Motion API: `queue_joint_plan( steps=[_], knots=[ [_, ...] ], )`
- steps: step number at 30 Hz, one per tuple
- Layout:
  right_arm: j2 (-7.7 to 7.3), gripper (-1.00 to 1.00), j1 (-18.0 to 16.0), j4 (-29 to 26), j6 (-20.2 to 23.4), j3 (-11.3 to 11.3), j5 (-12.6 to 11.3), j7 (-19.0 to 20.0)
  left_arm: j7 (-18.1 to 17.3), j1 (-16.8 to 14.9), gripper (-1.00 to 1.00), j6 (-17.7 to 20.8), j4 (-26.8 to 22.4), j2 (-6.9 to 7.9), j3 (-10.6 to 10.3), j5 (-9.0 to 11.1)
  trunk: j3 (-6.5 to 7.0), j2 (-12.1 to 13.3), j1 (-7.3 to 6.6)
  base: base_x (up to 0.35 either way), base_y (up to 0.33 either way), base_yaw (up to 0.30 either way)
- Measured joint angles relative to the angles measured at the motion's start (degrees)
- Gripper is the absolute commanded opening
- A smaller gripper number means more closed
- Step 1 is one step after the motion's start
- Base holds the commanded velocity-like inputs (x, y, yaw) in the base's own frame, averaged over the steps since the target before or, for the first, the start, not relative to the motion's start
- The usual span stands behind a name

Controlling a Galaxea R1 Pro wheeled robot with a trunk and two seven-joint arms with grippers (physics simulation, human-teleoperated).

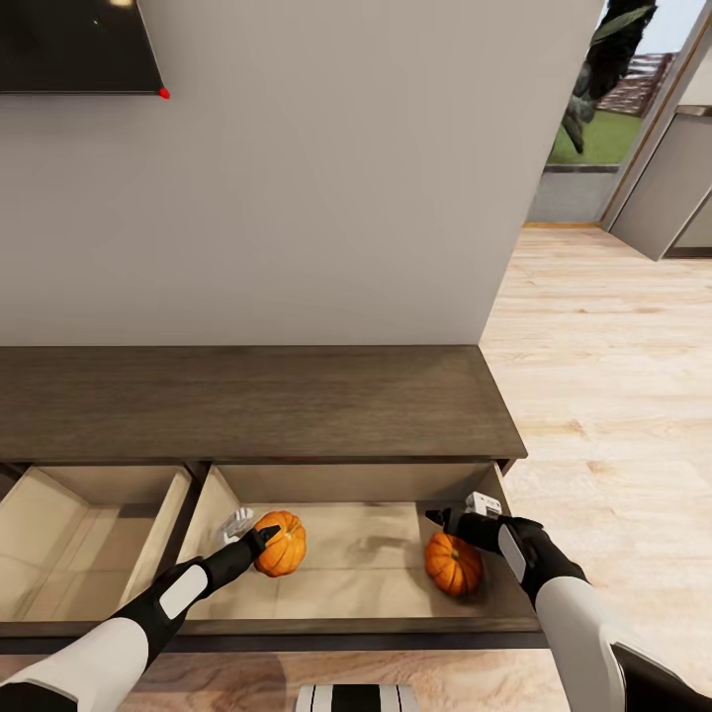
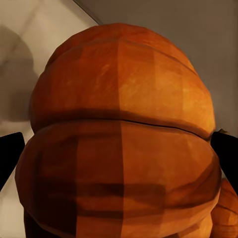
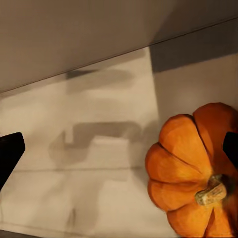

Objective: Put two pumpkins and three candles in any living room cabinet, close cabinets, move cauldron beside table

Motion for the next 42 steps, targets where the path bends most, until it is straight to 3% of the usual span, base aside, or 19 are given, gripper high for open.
queue_joint_plan(
  steps=[14,22,33,34,42],
  knots=[
    [-0.16,1.00,0.0,0.1,0.0,-0.1,0.0,-0.1,0.3,-0.2,-1.00,0.0,0.5,-0.11,0.0,-0.1,0.00,0.0,0.00,0.000,0.000,0.000],
    [-0.25,1.00,0.0,0.1,0.0,-0.2,-0.1,-0.1,3.2,-0.3,-1.00,0.0,0.7,-0.28,0.1,-0.1,0.00,0.0,0.00,0.000,0.000,0.000],
    [-0.32,1.00,0.0,0.1,0.0,-0.2,-0.1,-0.1,3.5,-0.4,-1.00,0.0,0.8,-0.34,-0.1,0.0,0.00,0.0,0.00,0.000,0.000,0.000],
    [-0.33,1.00,0.0,0.1,0.0,-0.2,-0.1,-0.1,3.5,-0.3,1.00,0.0,0.8,-0.34,0.0,0.0,0.00,0.0,0.00,0.000,0.000,0.000],
    [-0.35,1.00,0.0,0.3,0.0,-0.2,-0.1,-0.1,3.6,-0.3,1.00,0.0,0.7,-0.31,0.2,0.0,0.00,0.0,0.00,0.000,0.000,0.000]
  ],
)
